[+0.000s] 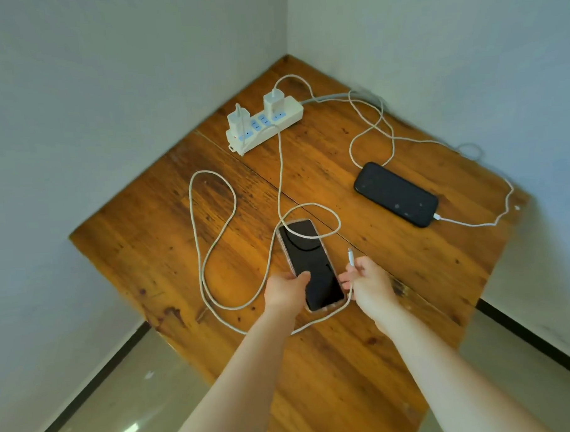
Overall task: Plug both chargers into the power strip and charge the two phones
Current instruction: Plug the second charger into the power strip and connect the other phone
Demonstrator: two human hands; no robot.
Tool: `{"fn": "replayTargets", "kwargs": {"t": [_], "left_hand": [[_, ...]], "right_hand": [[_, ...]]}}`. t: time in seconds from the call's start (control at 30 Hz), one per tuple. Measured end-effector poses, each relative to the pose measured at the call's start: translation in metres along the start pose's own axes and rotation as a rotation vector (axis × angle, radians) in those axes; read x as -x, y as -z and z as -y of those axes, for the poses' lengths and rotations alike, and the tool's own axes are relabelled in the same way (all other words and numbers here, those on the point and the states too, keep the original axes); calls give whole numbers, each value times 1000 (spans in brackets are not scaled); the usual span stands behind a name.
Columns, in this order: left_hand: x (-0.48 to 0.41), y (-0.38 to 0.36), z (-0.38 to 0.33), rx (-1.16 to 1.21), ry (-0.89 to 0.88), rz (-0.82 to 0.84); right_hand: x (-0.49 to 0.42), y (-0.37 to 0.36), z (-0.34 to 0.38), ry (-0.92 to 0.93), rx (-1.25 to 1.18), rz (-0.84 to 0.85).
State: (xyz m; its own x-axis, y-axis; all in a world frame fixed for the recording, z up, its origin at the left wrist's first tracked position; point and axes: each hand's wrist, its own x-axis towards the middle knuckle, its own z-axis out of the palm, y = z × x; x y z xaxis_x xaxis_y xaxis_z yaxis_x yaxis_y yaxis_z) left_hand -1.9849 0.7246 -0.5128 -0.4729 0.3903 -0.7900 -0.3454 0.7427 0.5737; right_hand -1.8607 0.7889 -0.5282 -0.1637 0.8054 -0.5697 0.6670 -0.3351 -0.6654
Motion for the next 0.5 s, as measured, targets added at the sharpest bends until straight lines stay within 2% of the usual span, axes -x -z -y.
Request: {"fn": "replayTargets", "kwargs": {"t": [0.1, 0.5], "left_hand": [[3, 11, 9, 39, 41, 47], [42, 109, -22, 392, 282, 185]], "right_hand": [[19, 2, -4, -31, -38, 67], [114, -2, 49, 23, -242, -38]]}}
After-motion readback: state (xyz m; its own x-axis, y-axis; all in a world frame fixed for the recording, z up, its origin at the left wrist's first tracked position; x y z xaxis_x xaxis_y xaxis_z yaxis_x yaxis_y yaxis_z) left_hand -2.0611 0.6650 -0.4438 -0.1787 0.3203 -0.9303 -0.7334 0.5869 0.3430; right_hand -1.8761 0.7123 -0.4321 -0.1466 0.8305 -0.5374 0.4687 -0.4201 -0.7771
